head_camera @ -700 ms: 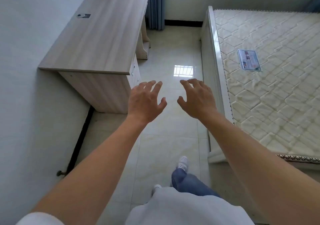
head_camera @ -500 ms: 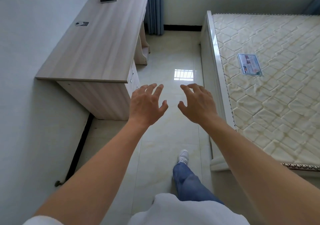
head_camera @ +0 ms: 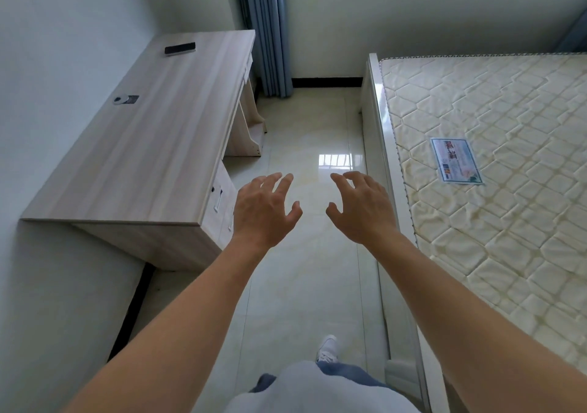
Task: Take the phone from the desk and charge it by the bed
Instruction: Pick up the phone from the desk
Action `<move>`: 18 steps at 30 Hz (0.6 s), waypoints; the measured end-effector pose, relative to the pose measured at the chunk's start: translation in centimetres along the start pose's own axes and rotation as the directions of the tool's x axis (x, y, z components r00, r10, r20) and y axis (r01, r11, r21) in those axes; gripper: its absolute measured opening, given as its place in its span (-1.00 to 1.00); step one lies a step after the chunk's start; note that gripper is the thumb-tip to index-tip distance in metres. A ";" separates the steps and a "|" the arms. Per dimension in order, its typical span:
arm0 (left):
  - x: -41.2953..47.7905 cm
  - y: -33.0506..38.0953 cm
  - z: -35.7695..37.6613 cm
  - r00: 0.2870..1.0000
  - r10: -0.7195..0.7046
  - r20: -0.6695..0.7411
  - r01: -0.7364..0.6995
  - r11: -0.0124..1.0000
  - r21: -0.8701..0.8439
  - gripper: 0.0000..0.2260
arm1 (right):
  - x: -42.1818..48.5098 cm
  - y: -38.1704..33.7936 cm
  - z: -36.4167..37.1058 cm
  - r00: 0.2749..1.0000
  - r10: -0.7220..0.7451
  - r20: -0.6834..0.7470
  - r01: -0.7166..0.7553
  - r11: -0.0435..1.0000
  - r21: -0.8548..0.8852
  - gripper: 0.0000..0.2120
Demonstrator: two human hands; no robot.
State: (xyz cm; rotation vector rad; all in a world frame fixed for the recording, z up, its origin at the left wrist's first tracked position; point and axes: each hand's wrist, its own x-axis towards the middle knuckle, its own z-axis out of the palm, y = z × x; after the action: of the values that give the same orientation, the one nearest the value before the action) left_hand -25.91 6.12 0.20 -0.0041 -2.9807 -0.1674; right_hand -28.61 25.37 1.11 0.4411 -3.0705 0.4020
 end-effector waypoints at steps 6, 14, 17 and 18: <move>6.2 1.7 1.0 1.000 -0.008 -0.003 0.008 1.000 -0.001 -0.47 | 5.7 3.0 -0.3 1.000 0.005 0.019 -0.006 1.000 0.018 -0.44; 15.2 1.3 3.3 1.000 -0.004 0.010 0.004 1.000 0.003 -0.46 | 14.1 5.7 0.8 0.999 0.001 0.039 -0.002 1.000 0.019 -0.44; 19.5 0.5 3.9 1.000 -0.005 0.002 0.005 1.000 -0.001 -0.47 | 18.3 6.4 1.1 0.999 0.000 0.039 -0.001 1.000 0.011 -0.44; 21.1 0.1 4.1 1.000 -0.004 -0.003 0.004 1.000 -0.002 -0.48 | 19.9 6.6 1.1 0.999 0.000 0.034 -0.001 1.000 0.008 -0.44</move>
State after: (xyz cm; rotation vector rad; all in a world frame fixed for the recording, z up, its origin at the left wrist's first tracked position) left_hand -47.35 6.56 -0.54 0.0015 -2.9777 -0.1714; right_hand -49.55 25.72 -0.59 0.4520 -3.1034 0.4107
